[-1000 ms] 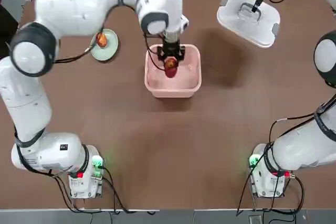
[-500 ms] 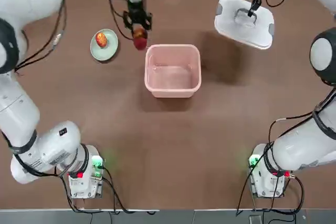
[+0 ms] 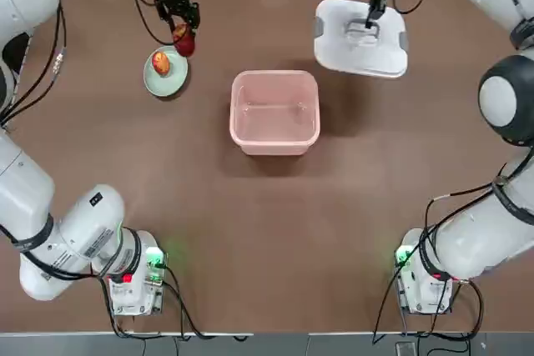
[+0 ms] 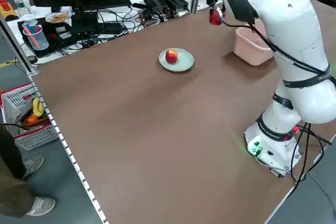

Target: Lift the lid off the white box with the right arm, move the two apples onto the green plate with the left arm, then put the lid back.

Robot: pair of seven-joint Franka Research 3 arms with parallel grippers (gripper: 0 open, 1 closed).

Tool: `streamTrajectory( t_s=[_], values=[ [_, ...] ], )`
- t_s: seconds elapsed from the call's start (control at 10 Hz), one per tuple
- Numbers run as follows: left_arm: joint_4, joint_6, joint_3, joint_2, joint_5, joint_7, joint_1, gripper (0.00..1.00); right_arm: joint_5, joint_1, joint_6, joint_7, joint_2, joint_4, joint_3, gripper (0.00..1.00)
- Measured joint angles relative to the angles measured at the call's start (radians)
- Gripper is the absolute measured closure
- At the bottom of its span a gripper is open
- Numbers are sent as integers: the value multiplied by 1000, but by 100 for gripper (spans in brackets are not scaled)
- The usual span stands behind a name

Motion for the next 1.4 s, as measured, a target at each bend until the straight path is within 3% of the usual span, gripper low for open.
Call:
streamTrajectory(
  t_s=[0.4,0.6,1.0,1.4],
  values=[
    [-82,279,218,26,111,109,-2,25,-23,153,58,0,5,-1,0,93],
    [-137,337,284,37,123,118,3,25,-38,223,102,2,9,-2,0,93],
    [-237,435,302,37,164,127,79,25,-40,304,153,17,58,-11,0,93],
    [-267,509,353,59,195,135,83,25,-15,393,209,84,94,-27,1,93]
  ],
)
